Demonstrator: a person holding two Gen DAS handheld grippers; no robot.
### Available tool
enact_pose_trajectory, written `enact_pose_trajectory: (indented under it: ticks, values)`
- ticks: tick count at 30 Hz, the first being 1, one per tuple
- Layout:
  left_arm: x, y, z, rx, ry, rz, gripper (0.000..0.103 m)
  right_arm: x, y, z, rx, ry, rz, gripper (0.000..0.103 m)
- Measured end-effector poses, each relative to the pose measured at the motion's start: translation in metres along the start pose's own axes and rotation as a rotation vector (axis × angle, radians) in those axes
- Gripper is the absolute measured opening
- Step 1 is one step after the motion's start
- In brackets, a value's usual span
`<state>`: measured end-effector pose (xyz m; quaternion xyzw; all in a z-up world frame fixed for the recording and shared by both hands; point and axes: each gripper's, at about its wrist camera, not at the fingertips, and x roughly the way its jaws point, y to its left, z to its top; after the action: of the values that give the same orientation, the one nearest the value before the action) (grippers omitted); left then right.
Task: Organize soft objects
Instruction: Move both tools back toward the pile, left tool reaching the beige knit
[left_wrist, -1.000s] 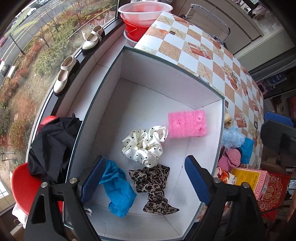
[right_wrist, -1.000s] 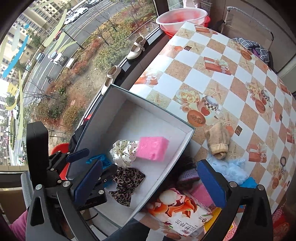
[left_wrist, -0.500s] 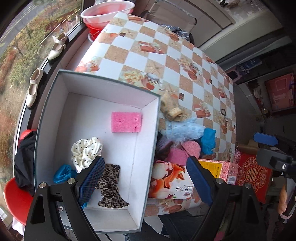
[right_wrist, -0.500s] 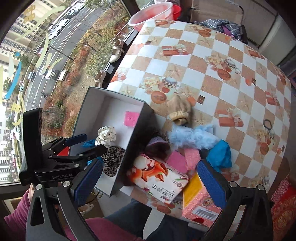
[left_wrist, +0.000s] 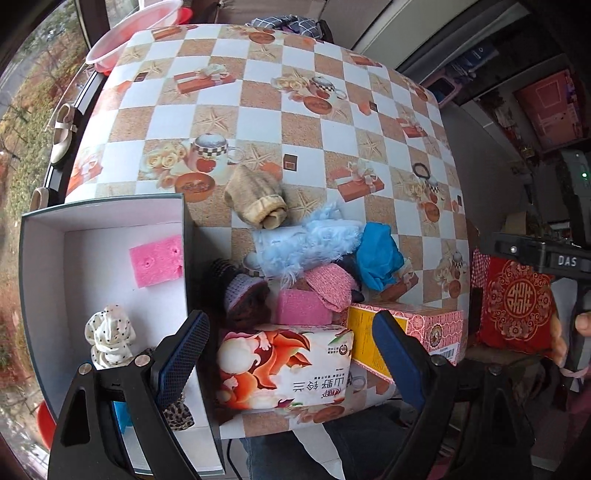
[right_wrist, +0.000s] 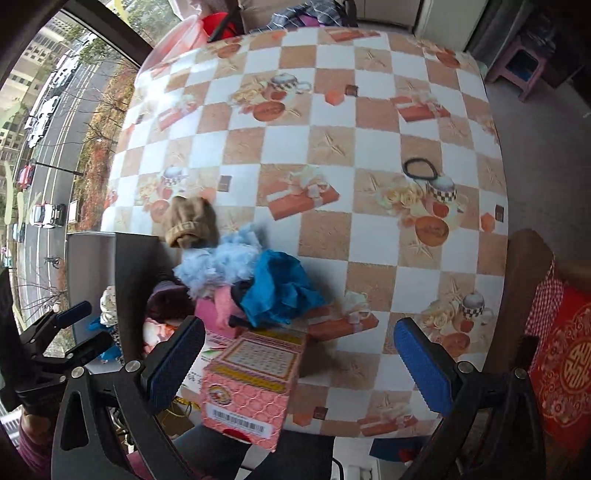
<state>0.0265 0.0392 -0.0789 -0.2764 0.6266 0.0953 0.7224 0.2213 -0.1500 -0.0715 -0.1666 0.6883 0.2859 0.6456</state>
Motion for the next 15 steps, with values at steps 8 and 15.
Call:
enact_pose_trajectory:
  ticks: [8,15]
  values:
    - [0.063,-0.014,0.052,-0.028,0.065,0.117,0.092,0.083,-0.01,0.009,-0.038,0.126,0.055,0.103]
    - [0.123,0.005,0.106,-0.151,0.153,0.172,0.092,0.133,0.002,0.025,-0.125,0.187,0.077,0.103]
